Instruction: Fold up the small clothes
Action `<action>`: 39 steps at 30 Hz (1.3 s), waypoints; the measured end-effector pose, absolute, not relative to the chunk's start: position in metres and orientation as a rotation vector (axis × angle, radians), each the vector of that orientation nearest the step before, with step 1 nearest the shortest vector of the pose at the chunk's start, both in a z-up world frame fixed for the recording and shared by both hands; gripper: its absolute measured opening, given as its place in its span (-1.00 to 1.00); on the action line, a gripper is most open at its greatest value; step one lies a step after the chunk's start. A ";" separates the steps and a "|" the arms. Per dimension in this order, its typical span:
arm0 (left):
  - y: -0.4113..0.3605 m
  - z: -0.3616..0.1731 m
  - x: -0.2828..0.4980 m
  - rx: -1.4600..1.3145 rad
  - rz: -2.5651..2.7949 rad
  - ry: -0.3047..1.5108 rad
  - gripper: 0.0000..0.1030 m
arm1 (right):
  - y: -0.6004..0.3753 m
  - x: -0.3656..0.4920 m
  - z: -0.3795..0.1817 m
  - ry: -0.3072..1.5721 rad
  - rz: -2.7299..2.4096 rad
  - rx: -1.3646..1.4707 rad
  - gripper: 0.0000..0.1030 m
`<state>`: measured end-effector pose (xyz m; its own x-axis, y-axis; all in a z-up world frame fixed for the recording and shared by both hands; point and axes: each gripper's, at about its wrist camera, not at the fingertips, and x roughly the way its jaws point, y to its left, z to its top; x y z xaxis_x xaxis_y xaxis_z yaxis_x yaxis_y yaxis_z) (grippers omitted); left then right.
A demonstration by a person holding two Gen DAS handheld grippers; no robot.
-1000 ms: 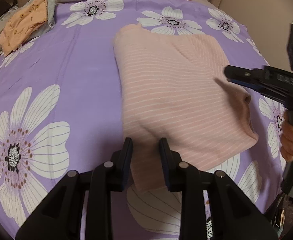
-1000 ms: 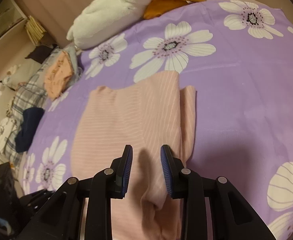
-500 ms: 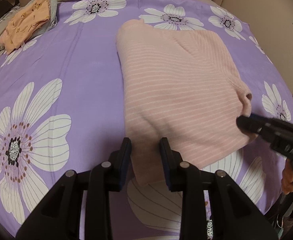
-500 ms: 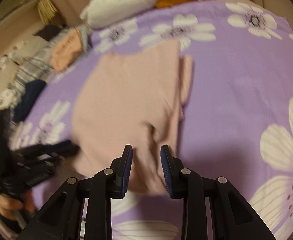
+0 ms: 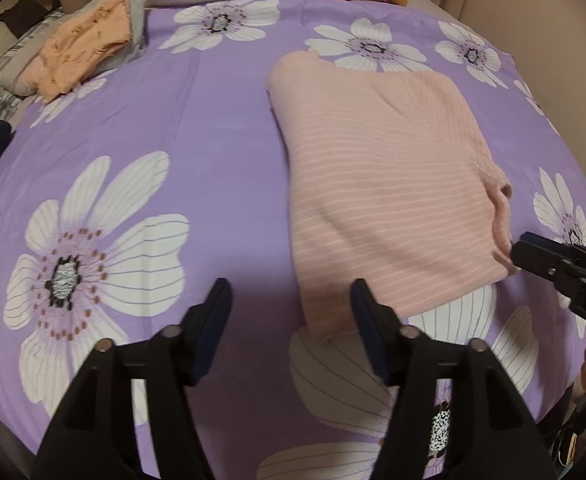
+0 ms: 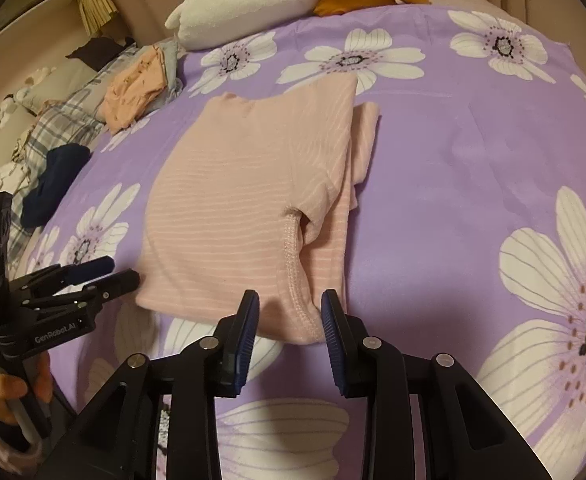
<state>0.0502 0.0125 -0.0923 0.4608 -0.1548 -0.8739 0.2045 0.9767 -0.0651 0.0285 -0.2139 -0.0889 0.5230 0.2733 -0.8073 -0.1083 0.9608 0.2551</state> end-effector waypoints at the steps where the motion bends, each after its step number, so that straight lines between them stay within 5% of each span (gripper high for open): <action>1: 0.014 -0.089 0.050 0.046 -0.215 1.063 0.42 | -0.214 0.028 -0.086 0.990 0.222 0.179 -0.37; 5: 0.018 -0.074 0.051 0.033 -0.193 1.045 0.61 | -0.212 0.027 -0.074 0.965 0.184 0.165 0.05; 11: 0.023 -0.050 0.051 0.020 -0.166 1.027 0.72 | -0.215 0.029 -0.056 0.944 0.167 0.200 0.42; 15: 0.027 -0.034 0.049 -0.004 -0.155 1.000 0.99 | -0.216 0.026 -0.040 0.907 0.153 0.194 0.72; 19: 0.030 -0.017 0.045 -0.038 -0.167 0.984 0.99 | -0.216 0.021 -0.024 0.865 0.147 0.185 0.96; 30: 0.029 0.005 0.034 -0.010 -0.130 0.970 0.99 | -0.208 0.006 0.013 0.771 0.111 0.160 0.98; 39: 0.028 -0.006 0.031 0.006 -0.098 1.003 0.99 | -0.197 0.011 -0.012 0.840 0.094 0.125 0.98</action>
<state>0.0309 0.0279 -0.0063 0.5335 -0.0797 -0.8420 0.0851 0.9956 -0.0403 0.0114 -0.1969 -0.0121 0.6643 0.1322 -0.7357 -0.0335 0.9885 0.1474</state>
